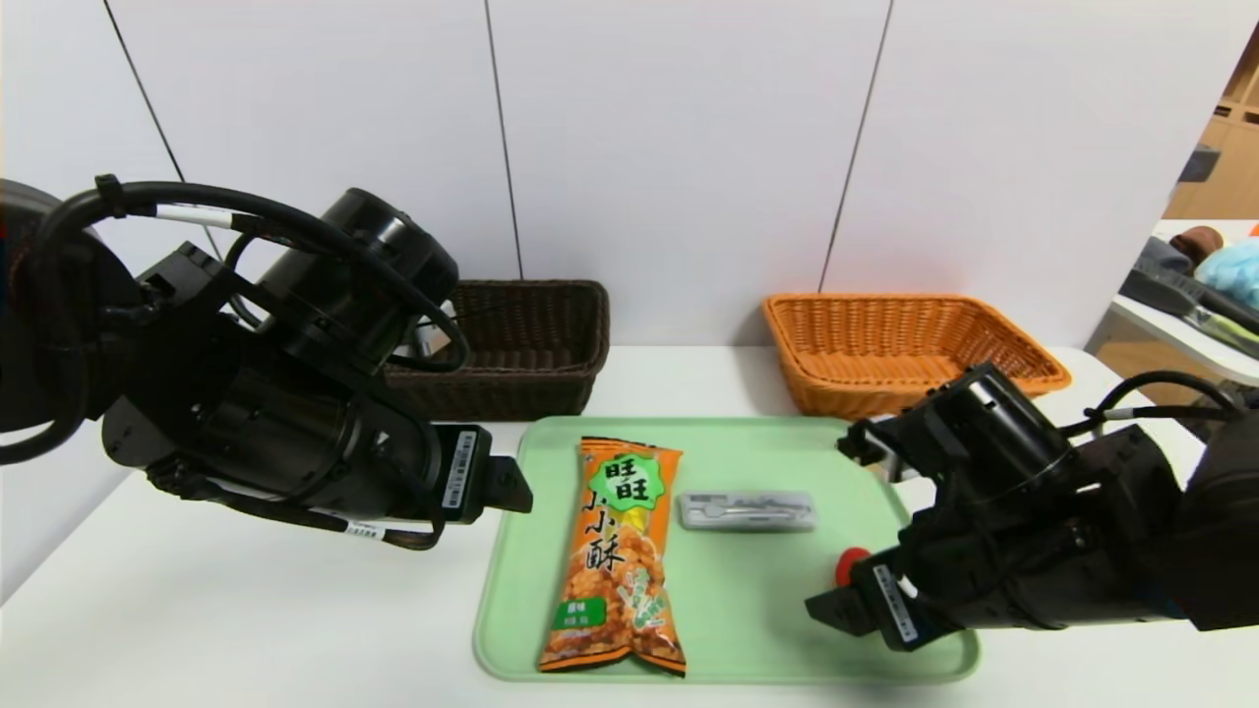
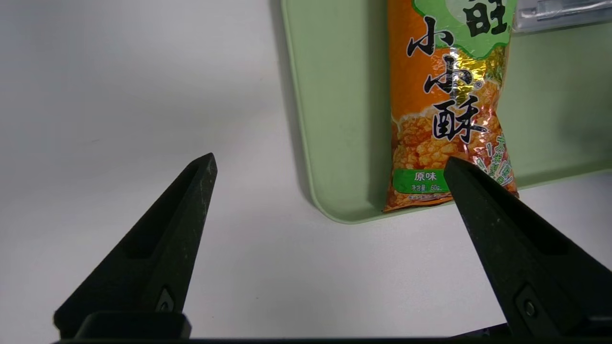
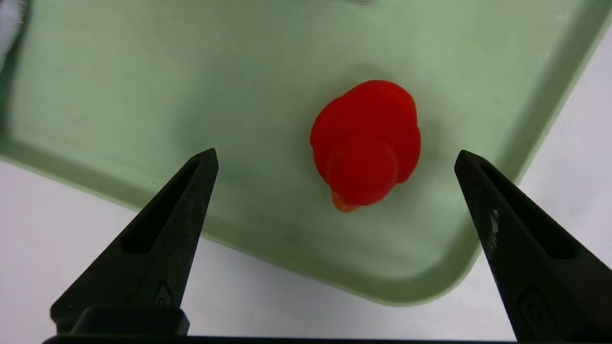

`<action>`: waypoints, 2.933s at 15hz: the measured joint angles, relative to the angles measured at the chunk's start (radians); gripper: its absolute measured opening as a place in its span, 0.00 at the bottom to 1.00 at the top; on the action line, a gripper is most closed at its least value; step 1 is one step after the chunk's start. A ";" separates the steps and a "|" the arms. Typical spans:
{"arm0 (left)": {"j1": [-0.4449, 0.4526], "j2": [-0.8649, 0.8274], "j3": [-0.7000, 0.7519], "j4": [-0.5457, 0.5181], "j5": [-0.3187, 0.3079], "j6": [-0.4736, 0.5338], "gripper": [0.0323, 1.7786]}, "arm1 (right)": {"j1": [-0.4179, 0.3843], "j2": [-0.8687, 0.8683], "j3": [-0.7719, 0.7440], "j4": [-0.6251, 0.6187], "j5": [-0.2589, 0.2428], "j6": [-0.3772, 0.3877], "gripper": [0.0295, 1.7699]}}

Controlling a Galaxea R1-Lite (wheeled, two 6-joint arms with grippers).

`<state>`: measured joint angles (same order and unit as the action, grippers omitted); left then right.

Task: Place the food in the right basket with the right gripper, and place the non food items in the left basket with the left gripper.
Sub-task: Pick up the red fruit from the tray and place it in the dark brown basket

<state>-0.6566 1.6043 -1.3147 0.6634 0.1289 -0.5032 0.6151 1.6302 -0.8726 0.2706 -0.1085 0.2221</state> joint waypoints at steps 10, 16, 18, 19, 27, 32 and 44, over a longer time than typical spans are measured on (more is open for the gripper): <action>0.000 0.003 0.005 -0.001 0.000 -0.001 0.95 | 0.001 0.050 -0.013 -0.007 -0.018 0.043 0.97; 0.000 0.003 0.005 -0.001 0.000 -0.001 0.95 | 0.002 0.053 -0.011 -0.011 -0.018 0.041 0.97; 0.000 0.003 0.005 -0.001 0.000 -0.002 0.95 | 0.004 0.053 -0.011 -0.009 -0.018 0.041 0.97; 0.000 0.003 0.005 -0.001 0.000 -0.001 0.95 | 0.006 0.054 -0.010 -0.009 -0.018 0.042 0.97; 0.000 0.003 0.005 -0.001 0.000 -0.001 0.95 | 0.012 0.053 -0.006 -0.011 -0.018 0.040 0.46; 0.000 0.002 0.007 -0.001 -0.001 -0.012 0.95 | 0.012 0.057 -0.006 -0.013 -0.017 0.040 0.34; 0.000 -0.024 0.021 0.001 -0.001 -0.014 0.95 | 0.017 -0.032 -0.223 -0.073 -0.011 0.027 0.30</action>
<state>-0.6562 1.5802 -1.2932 0.6649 0.1283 -0.5170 0.6317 1.5981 -1.0953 0.1981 -0.1198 0.2487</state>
